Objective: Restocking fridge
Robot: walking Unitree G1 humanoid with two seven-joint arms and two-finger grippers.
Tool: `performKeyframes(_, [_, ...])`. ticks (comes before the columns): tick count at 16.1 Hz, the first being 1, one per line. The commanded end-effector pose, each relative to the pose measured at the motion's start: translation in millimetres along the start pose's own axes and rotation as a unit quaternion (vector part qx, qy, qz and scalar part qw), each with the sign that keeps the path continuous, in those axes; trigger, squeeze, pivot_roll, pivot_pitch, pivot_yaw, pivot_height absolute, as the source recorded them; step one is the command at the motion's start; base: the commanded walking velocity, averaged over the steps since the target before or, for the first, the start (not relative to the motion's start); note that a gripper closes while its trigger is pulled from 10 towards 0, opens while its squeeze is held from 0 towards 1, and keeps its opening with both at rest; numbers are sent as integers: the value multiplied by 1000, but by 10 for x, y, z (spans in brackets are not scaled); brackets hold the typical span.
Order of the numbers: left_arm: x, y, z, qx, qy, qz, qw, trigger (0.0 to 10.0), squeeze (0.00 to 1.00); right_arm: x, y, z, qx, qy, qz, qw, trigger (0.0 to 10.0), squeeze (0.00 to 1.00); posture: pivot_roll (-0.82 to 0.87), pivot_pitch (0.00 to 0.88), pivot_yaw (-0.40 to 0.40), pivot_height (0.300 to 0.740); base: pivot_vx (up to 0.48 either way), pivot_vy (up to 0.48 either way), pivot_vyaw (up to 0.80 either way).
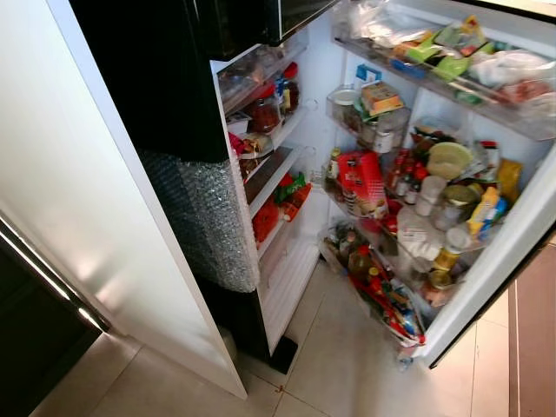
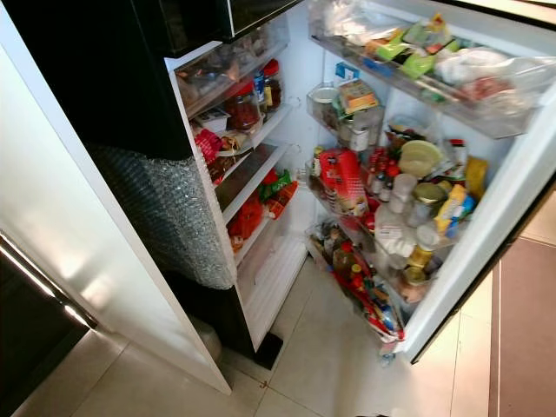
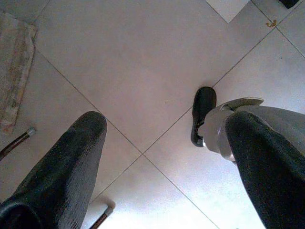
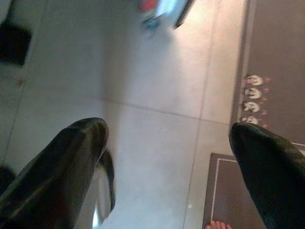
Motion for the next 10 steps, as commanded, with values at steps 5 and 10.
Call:
performKeyframes(5, [39,7,-21,4,-2,5,1000,10000,0,-822,-105,786,-130,-125,-182,967,10000,0,-80,0,59,740,0,0,0])
performKeyframes(10, [38,6,-17,3,-3,5,1000,10000,0,-906,-40,1446,-260,-128,-211,934,10000,0,-69,0,54,740,0,0,0])
Point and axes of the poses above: a point about 5 cm out from each wrist's last joint towards the gripper, its own y axis pointing back from the gripper into the wrist, its own z axis along the axis of the wrist's last joint, x = y × z, the point moved 2 cm from there along -y, pointing out of the wrist towards the gripper, and after that the axes turned 6 degrees about -y, right-handed, at the moved point
